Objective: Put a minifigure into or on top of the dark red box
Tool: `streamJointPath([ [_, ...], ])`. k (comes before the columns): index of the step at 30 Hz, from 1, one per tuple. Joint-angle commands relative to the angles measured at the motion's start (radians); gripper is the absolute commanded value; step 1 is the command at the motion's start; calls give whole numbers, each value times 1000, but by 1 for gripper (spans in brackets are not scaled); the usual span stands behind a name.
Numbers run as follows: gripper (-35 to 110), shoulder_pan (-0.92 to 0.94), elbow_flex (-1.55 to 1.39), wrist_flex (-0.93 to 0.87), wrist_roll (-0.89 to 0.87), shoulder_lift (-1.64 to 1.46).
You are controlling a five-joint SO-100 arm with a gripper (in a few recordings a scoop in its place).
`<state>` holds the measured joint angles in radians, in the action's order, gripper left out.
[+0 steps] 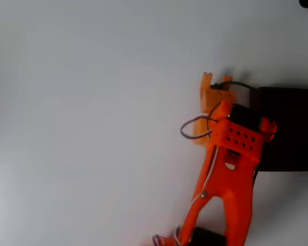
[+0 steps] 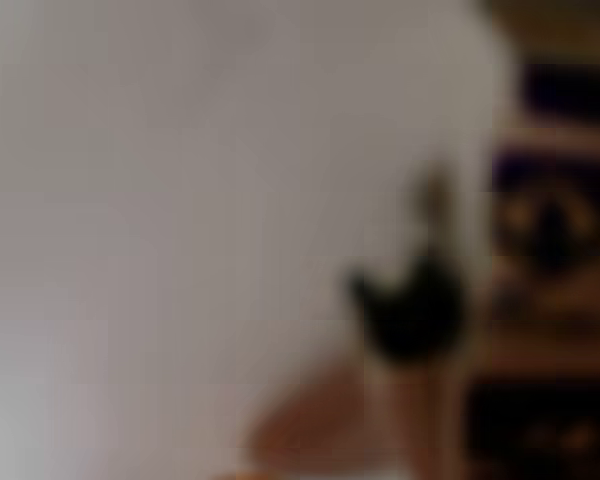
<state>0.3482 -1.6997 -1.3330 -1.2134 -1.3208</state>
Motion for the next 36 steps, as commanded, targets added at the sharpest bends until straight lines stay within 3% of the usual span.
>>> streamJointPath([
  [1,24,11,52,-23,3,-5],
  [13,0,8,133,-49,31,94],
  [21,0,15,161,-74,51,97],
  [26,0,43,284,-173,160,12],
  [36,0,337,652,-373,390,-121],
])
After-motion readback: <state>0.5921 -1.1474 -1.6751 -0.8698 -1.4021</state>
